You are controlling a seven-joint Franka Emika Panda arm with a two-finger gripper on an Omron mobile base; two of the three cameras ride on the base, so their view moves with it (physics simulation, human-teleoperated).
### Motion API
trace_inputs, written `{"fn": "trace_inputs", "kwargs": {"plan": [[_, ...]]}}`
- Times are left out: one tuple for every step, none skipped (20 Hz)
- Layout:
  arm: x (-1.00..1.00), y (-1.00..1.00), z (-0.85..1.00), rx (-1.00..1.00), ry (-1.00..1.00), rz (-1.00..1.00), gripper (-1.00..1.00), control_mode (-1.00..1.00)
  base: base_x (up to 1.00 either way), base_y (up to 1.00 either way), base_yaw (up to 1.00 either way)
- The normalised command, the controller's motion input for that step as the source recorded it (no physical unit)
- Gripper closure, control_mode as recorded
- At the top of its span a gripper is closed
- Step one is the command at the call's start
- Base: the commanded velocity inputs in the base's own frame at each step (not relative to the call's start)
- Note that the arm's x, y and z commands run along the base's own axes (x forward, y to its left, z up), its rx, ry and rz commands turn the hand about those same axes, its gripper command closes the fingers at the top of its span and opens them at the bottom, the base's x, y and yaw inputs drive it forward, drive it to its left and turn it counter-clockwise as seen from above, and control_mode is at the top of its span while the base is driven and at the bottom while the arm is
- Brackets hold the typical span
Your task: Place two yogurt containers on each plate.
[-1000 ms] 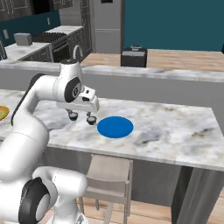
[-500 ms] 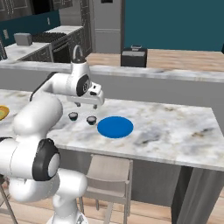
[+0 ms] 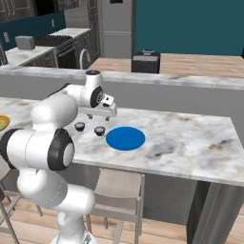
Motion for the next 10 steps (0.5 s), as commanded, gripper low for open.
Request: {"fn": "trace_inputs", "kwargs": {"plan": [[0.26, 0.24, -0.59, -0.01, 0.00, 0.00, -1.00, -1.00, 0.00, 0.00, 0.00], [0.26, 0.26, -0.55, -0.01, 0.00, 0.00, -1.00, -1.00, 0.00, 0.00, 0.00], [0.26, 0.29, -0.54, 0.00, 0.00, 0.00, -1.00, -1.00, 0.00, 0.00, 0.00], [0.27, 0.28, -0.49, 0.00, 0.00, 0.00, -1.00, -1.00, 0.00, 0.00, 0.00], [0.29, 0.31, -0.45, -0.01, 0.00, 0.00, -1.00, -1.00, 0.00, 0.00, 0.00], [0.29, 0.31, -0.42, 0.00, 0.00, 0.00, -1.00, -1.00, 0.00, 0.00, 0.00], [0.24, 0.26, -0.34, 0.00, 0.00, 0.00, -1.00, -1.00, 0.00, 0.00, 0.00], [0.14, 0.17, -0.26, 0.00, 0.00, 0.00, -1.00, -1.00, 0.00, 0.00, 0.00], [0.09, 0.10, -0.22, 0.00, 0.00, 0.00, -1.00, -1.00, 0.00, 0.00, 0.00], [0.05, 0.08, -0.22, 0.00, 0.00, 0.00, -1.00, -1.00, 0.00, 0.00, 0.00]]}}
